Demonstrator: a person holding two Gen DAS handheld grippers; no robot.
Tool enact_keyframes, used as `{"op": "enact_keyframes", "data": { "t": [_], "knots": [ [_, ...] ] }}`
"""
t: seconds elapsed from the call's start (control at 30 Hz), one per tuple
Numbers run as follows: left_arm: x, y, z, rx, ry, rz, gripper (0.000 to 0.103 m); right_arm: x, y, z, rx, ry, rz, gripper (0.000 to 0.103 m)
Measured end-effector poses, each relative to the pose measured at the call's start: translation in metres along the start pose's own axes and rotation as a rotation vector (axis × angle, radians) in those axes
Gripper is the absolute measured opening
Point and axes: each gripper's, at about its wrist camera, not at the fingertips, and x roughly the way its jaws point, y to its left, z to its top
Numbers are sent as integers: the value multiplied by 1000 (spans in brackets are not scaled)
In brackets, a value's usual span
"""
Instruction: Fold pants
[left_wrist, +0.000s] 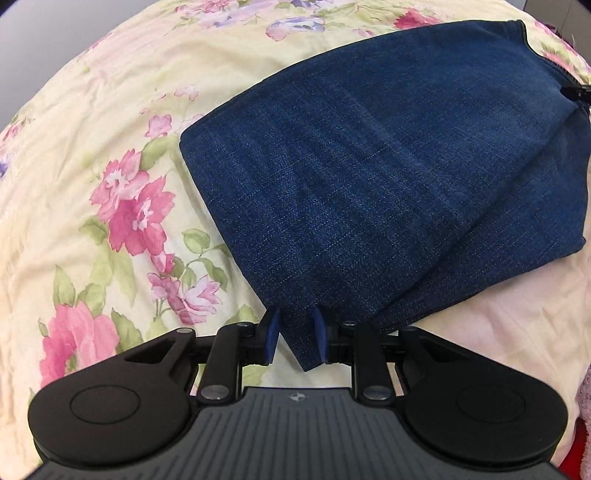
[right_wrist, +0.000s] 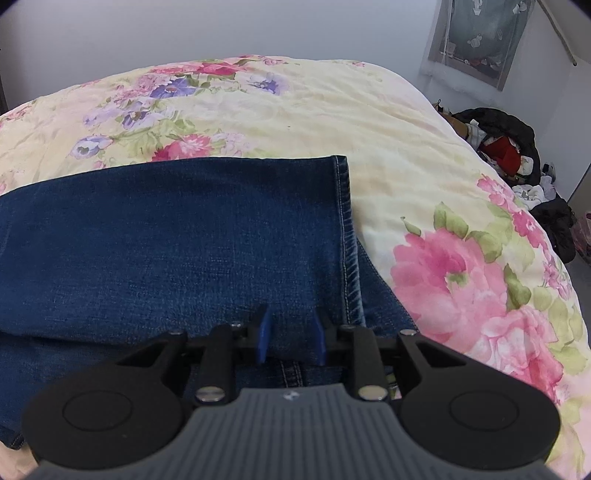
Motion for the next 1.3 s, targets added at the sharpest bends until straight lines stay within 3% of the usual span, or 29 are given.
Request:
{"op": "enact_keyframes", "data": {
  "t": [0.13, 0.2, 0.3, 0.4, 0.47, 0.57, 0.83, 1.0, 1.23, 1.3],
  "knots": [
    [-26, 1, -4, 29, -33, -1, 28, -8, -1, 5, 2, 6, -4, 24],
    [-40, 4, -7, 35, -54, 6, 30, -17, -7, 5, 39, -4, 12, 43],
    [-60, 9, -11, 26, -94, 11, 34, -32, -16, 0, 120, -16, 41, 56],
    [-76, 13, -8, 7, -132, 16, 34, -44, -27, -8, 235, -15, 81, 71],
    [-87, 13, -7, -2, -155, 16, 34, -50, -38, -14, 334, -11, 116, 72],
    [-97, 12, -5, -22, -188, 6, 34, -54, -57, -25, 503, 9, 178, 81],
    [-93, 1, 17, -51, -227, -28, 34, -31, -99, -65, 960, 90, 318, 82],
    [-81, -10, 35, -51, -218, -33, 34, -4, -101, -77, 1083, 64, 434, 82],
    [-58, -22, 52, -51, -216, -68, 34, 25, -103, -78, 1162, -16, 472, 83],
    [-51, -27, 58, -58, -227, -89, 34, 26, -106, -75, 1159, -43, 459, 74]
  ]
}}
